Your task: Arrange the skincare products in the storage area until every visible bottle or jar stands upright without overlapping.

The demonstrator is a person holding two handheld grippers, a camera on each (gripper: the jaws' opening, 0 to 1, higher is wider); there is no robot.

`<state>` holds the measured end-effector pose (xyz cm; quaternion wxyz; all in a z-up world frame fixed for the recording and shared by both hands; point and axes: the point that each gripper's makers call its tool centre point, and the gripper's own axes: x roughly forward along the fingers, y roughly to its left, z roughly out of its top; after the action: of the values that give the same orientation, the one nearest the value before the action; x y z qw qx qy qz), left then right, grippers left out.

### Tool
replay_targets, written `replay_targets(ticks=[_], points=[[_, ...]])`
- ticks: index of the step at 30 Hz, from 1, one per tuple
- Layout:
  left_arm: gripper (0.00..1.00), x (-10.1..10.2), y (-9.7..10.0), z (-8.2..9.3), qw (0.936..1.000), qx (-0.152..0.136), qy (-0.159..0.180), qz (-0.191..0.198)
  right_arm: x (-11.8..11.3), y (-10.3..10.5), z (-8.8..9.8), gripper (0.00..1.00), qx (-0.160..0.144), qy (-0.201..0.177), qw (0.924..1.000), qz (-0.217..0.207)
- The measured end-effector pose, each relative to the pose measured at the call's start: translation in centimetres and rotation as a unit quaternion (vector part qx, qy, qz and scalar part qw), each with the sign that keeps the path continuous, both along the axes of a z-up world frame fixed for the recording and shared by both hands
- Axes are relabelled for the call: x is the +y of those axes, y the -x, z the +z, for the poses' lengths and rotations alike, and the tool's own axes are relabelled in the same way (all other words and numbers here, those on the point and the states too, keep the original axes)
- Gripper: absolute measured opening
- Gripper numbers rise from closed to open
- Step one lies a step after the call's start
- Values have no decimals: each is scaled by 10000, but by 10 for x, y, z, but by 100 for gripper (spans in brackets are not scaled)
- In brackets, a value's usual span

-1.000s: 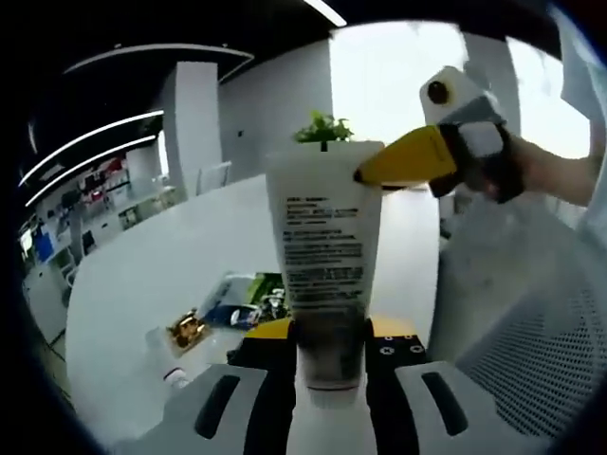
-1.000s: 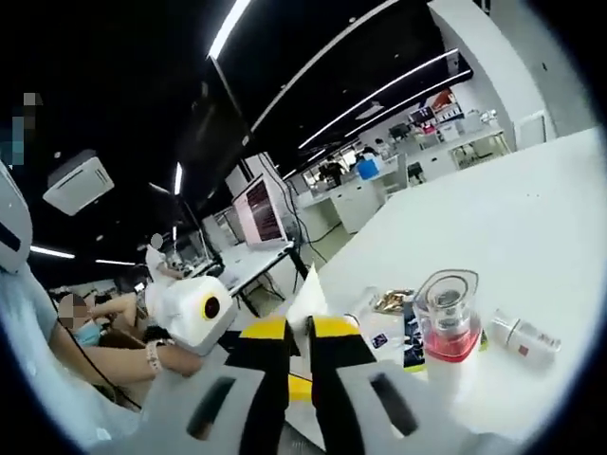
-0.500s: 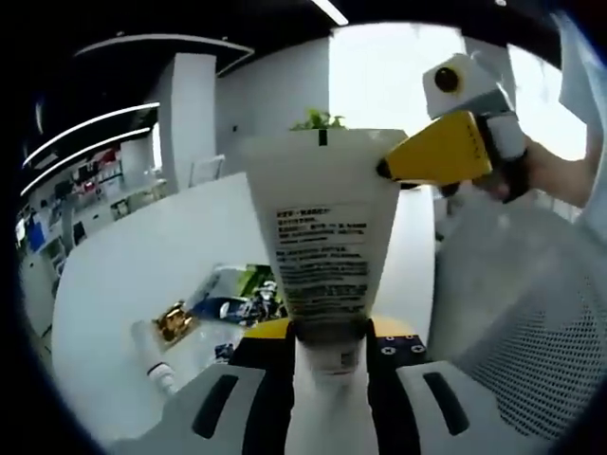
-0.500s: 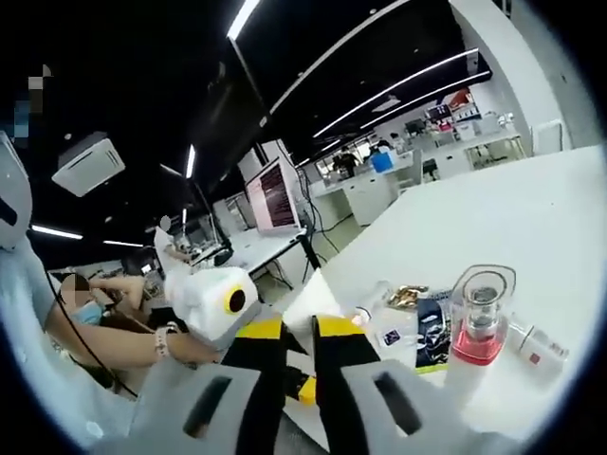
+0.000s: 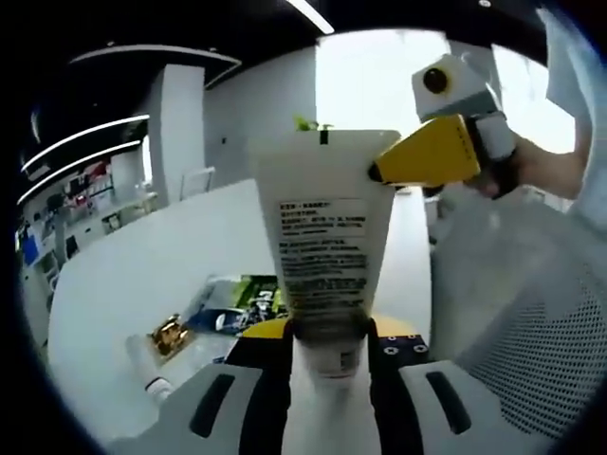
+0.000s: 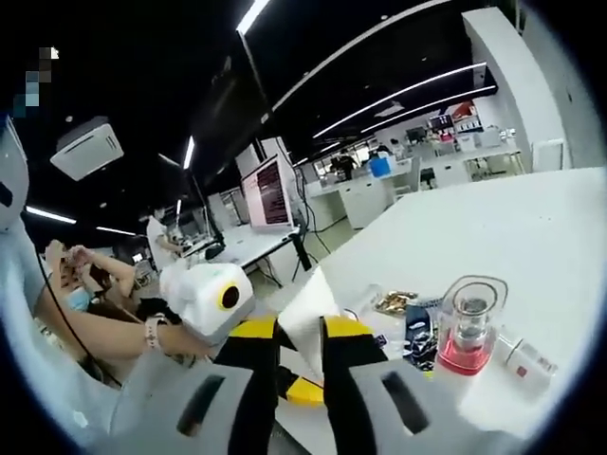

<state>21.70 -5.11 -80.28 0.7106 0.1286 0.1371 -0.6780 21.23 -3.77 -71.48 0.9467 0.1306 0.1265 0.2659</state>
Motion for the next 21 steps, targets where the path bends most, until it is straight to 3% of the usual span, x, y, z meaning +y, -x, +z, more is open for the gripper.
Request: replay_targets(ticks=[8,11,13,21], points=[[31,4,-4,-5,9998,34,-176,122,-5,0,-9,22,92,243,9997,-32],[33,8,-3,-11,9989,1,-457,124,-6,1,-12,22,122,307,9994,-32],[34,9,-2,-13,9985,132,-517,124,-4,2,-17,22,187,359,9992,17],[34,18,-3,-3,9977,171,-593,283,-8,11,-40,23,439,795,9958,127]])
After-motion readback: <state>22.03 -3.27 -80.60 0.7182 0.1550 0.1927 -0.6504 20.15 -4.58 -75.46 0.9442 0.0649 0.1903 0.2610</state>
